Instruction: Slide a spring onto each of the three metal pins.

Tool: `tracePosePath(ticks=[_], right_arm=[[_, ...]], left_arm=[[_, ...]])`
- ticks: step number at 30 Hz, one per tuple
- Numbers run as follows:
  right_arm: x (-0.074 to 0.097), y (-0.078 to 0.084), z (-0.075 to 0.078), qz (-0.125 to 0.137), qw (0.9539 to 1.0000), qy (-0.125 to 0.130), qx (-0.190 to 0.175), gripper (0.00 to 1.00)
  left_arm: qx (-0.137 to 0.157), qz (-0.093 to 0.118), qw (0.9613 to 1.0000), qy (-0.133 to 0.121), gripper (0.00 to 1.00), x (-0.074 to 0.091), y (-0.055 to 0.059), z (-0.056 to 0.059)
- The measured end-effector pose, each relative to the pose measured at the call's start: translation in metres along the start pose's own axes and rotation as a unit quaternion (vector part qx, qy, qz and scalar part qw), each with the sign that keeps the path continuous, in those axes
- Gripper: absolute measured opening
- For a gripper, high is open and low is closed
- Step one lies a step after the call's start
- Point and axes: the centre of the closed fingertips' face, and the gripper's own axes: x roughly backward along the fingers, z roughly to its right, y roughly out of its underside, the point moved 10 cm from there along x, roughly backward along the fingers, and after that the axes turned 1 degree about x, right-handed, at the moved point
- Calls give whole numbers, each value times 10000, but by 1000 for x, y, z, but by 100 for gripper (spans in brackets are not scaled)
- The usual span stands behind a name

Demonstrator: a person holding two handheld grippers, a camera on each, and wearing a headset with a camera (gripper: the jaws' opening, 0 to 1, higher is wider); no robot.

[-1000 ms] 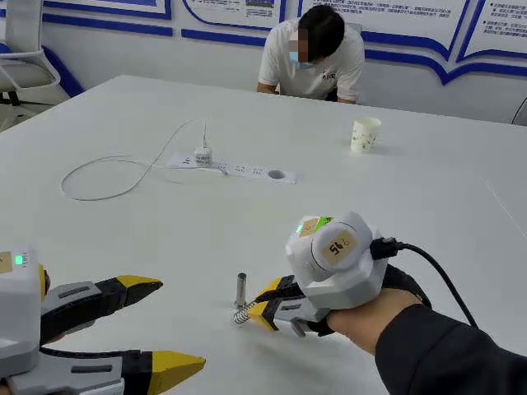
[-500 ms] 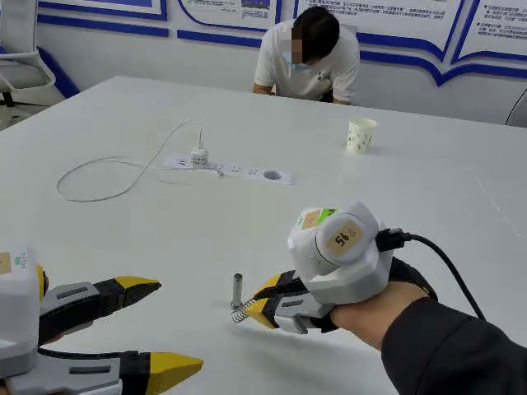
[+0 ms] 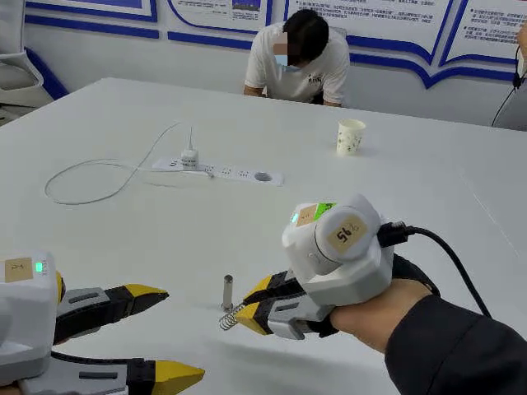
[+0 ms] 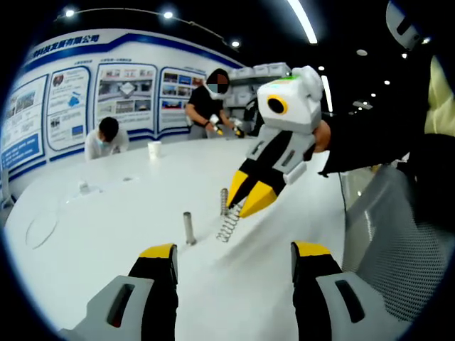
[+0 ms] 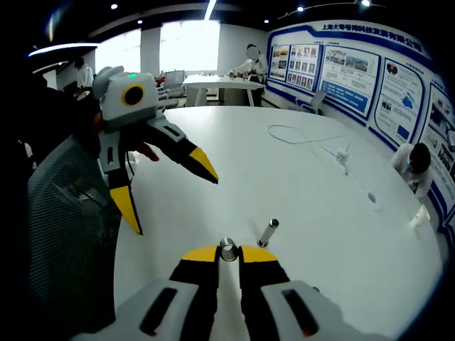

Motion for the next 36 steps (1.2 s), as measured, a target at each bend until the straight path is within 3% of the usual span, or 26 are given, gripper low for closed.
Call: tracePosePath(ticks=[21,36], right_arm=[[13,-20,-14,118,9992,-364,79,12],[16,-30,-21,130,9985,-485,217,12]], left_arm=[[-514,-196,9979,327,52,-15,-9,2],[-809,-276,9957,370,38,-20,-10,3]])
